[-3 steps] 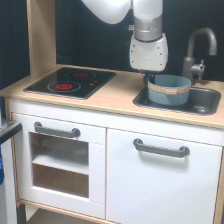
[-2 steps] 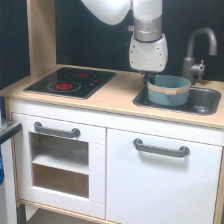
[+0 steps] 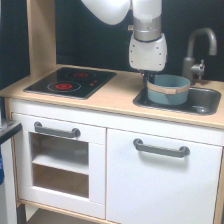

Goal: Place the pot in the sink

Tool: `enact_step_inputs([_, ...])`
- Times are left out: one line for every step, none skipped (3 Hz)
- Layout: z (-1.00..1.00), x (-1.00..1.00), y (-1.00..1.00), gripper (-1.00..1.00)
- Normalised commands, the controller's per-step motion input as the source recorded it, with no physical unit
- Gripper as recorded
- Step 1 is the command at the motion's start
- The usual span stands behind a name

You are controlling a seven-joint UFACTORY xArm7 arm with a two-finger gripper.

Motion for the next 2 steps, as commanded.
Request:
enact_step_inputs([-0.32,0.03,0.18,-0.21])
enact_step_inputs([-0.34,0.03,0.17,-0.23])
